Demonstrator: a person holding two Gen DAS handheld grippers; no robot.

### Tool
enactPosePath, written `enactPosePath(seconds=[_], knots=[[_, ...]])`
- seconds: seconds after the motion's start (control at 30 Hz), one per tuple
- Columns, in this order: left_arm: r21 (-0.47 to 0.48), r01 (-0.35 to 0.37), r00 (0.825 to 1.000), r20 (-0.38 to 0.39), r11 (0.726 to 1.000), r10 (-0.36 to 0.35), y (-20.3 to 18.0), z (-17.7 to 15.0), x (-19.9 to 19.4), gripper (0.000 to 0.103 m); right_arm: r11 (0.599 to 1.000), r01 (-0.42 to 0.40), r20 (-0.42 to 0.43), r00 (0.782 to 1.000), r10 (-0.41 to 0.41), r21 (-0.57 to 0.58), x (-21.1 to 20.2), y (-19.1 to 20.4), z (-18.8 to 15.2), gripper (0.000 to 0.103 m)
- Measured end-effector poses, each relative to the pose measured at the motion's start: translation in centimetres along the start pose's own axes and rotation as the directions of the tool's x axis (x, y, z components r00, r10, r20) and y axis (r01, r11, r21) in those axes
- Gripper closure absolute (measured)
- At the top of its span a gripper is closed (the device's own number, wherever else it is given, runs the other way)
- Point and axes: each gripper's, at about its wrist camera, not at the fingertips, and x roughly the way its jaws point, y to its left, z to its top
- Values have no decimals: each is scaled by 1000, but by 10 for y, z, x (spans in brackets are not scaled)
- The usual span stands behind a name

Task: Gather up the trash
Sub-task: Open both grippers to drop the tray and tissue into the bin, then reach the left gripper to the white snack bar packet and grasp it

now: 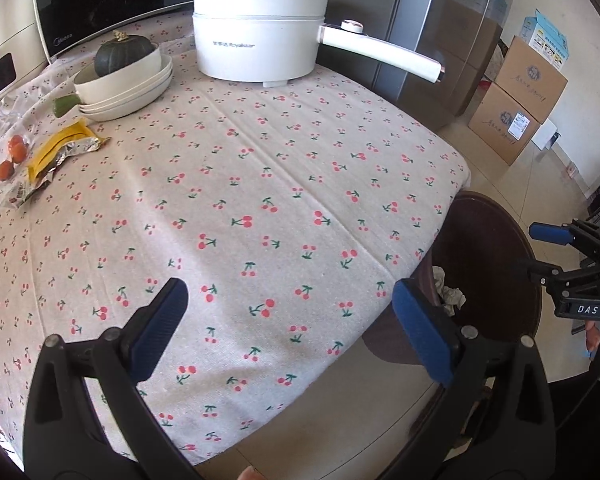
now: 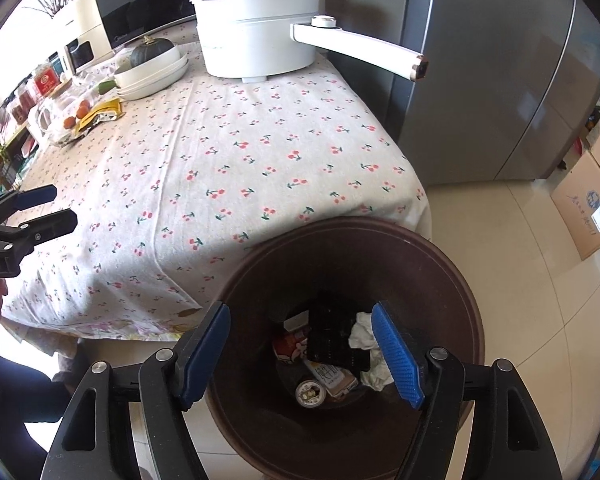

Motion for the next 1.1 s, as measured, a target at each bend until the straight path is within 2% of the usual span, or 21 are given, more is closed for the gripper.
enactPosePath(seconds=[0.47, 0.8, 0.93, 1.1], knots=[[-160, -122, 992, -6, 980, 123, 104, -18, -25, 1, 994, -66, 9, 998, 67, -84, 19, 79, 50, 22], [-267, -224, 975, -53, 937, 217, 189, -23, -28, 1, 984, -114, -7, 993, 114, -134, 44, 140, 86, 21], [-300, -240, 971, -73, 923, 229, 225, -14, -22, 1, 984, -117, -17, 993, 115, -138, 59, 158, 98, 21], [-412, -214, 974, -27, 886, 223, 275, 4, -7, 1, 980, -110, -29, 994, 106, -169, 77, 173, 110, 21]])
